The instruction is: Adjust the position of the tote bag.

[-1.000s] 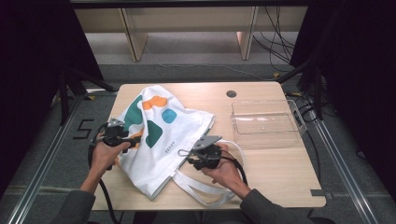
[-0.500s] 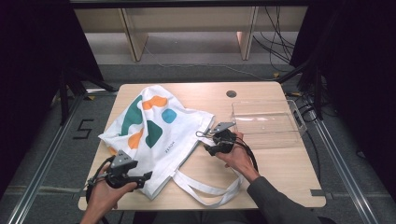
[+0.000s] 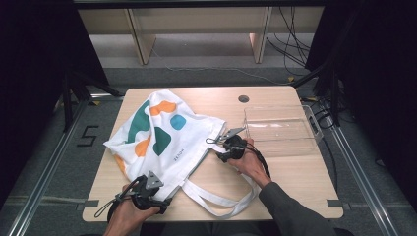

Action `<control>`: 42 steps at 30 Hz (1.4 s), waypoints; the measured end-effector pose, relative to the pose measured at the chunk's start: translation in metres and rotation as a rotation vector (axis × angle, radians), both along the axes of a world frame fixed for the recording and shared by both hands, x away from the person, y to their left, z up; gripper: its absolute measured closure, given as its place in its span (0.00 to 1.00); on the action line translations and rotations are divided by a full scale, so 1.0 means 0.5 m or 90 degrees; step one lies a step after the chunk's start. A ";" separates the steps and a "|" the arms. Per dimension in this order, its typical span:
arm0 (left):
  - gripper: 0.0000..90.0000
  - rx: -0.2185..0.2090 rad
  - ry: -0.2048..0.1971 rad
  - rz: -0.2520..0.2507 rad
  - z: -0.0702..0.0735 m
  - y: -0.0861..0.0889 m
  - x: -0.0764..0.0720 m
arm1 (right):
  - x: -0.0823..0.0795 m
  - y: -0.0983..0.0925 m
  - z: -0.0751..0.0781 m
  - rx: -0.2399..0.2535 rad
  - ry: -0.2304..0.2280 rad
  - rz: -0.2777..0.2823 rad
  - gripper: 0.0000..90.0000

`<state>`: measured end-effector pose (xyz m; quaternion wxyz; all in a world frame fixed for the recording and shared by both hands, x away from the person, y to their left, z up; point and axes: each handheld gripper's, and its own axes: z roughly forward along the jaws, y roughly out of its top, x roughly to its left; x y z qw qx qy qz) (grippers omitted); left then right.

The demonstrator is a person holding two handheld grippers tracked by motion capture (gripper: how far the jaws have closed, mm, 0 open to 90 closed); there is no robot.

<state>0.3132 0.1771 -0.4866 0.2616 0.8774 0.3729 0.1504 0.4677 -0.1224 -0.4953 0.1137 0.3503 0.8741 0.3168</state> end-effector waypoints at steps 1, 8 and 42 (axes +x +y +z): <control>0.48 0.005 0.003 -0.012 0.002 0.004 0.003 | 0.005 -0.005 -0.008 -0.026 -0.037 0.018 0.70; 0.74 0.070 -0.020 -0.069 -0.001 0.018 0.011 | -0.004 -0.004 -0.008 -0.058 -0.060 0.046 0.91; 0.88 0.104 -0.065 -0.017 -0.019 0.174 0.183 | -0.227 0.038 0.034 0.038 0.025 0.224 0.70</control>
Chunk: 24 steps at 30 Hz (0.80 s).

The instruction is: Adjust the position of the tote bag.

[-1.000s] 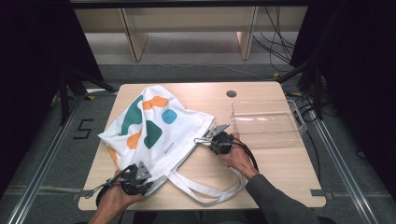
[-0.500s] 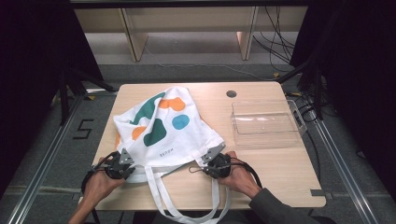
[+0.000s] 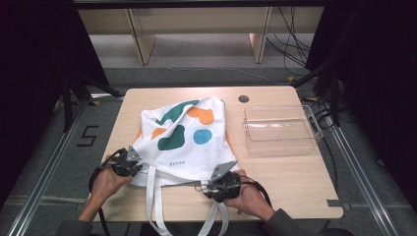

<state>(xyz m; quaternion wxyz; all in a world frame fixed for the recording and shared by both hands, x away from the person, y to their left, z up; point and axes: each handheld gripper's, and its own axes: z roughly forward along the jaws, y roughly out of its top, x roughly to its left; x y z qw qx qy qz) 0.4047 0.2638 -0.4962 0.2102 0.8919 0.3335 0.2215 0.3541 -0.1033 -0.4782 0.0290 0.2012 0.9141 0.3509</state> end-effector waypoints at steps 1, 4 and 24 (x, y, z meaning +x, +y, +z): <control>0.86 -0.017 -0.001 0.009 -0.003 0.004 0.000 | 0.008 -0.014 0.013 0.017 -0.018 -0.019 0.67; 0.78 -0.050 0.005 0.035 -0.004 0.013 -0.003 | 0.028 -0.074 0.056 0.011 -0.131 -0.076 0.62; 0.43 -0.081 0.044 0.108 -0.004 0.029 -0.030 | 0.073 -0.109 -0.034 -0.183 -0.161 -0.092 0.41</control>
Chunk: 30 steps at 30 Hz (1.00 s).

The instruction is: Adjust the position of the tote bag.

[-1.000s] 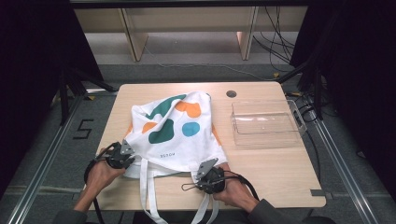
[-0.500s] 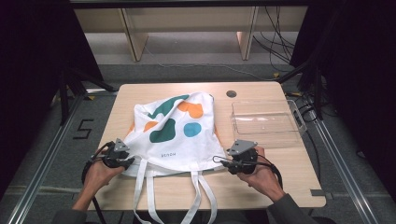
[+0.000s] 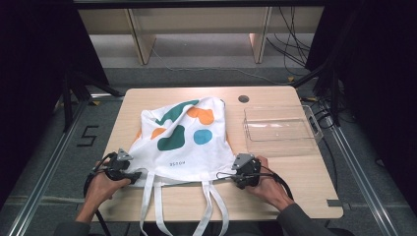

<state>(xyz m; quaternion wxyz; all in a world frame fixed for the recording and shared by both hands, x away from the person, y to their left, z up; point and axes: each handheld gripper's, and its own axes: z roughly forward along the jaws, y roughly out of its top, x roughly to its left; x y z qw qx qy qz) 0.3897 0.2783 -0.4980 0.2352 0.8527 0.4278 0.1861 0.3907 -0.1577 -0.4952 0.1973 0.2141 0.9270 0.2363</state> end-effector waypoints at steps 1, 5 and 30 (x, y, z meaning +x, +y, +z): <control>0.43 0.002 -0.019 -0.007 -0.001 0.002 0.004 | 0.001 0.002 0.003 0.003 -0.009 0.000 0.41; 0.42 -0.010 -0.002 0.028 0.007 0.007 0.000 | 0.003 0.002 0.019 0.040 -0.041 -0.015 0.48; 0.73 0.026 -0.016 -0.015 0.003 0.030 0.006 | 0.029 0.024 0.042 0.082 -0.092 -0.021 0.86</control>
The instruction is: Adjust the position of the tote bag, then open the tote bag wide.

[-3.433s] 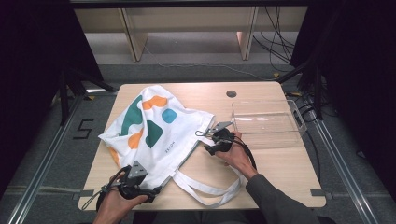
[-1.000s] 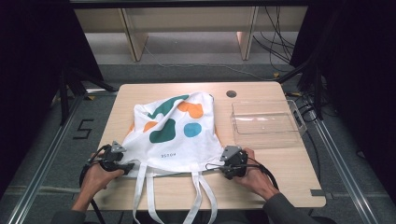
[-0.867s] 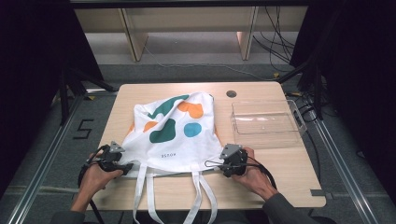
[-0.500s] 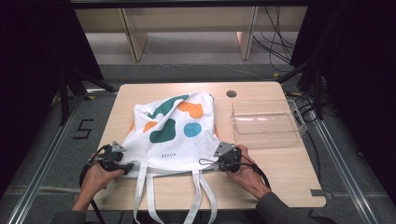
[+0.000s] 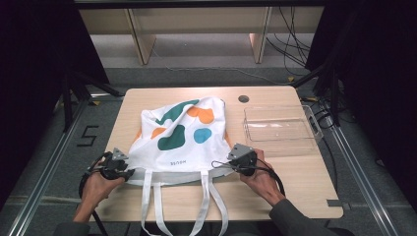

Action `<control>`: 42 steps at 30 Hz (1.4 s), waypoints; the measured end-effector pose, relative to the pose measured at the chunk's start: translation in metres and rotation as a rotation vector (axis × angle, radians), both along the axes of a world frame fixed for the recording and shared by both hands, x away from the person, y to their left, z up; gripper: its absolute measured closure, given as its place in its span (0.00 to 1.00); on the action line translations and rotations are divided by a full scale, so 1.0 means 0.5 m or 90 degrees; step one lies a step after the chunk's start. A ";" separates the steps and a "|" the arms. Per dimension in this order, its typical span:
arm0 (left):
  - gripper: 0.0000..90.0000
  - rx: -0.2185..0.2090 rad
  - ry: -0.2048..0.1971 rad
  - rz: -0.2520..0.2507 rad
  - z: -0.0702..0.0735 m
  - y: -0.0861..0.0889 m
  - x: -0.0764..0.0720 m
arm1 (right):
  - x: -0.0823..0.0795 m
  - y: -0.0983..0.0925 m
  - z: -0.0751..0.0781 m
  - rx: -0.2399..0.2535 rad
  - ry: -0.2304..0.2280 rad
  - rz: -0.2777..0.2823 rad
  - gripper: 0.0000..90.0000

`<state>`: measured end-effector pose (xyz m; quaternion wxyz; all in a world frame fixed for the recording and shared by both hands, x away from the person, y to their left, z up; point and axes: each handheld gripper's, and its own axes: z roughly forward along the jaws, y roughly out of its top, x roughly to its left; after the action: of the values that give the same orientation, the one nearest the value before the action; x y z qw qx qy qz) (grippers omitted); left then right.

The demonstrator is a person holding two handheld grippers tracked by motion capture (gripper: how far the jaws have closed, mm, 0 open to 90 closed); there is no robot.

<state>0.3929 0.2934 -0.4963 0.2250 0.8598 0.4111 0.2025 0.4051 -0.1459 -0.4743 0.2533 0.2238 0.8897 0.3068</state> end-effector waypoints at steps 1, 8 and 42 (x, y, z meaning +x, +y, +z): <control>0.79 0.000 0.008 -0.004 0.002 0.002 0.000 | 0.001 -0.002 0.004 0.008 0.002 -0.001 0.87; 0.91 -0.035 0.005 -0.007 0.017 0.000 -0.007 | 0.008 -0.012 0.010 0.023 0.003 -0.012 0.87; 0.94 -0.149 -0.100 -0.045 0.156 0.013 -0.022 | 0.013 -0.048 0.127 0.124 -0.036 -0.014 0.91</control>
<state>0.3819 0.2997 -0.4185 0.3621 0.8233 0.3822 0.2122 0.4115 -0.1697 -0.4106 0.2587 0.2483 0.8456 0.3955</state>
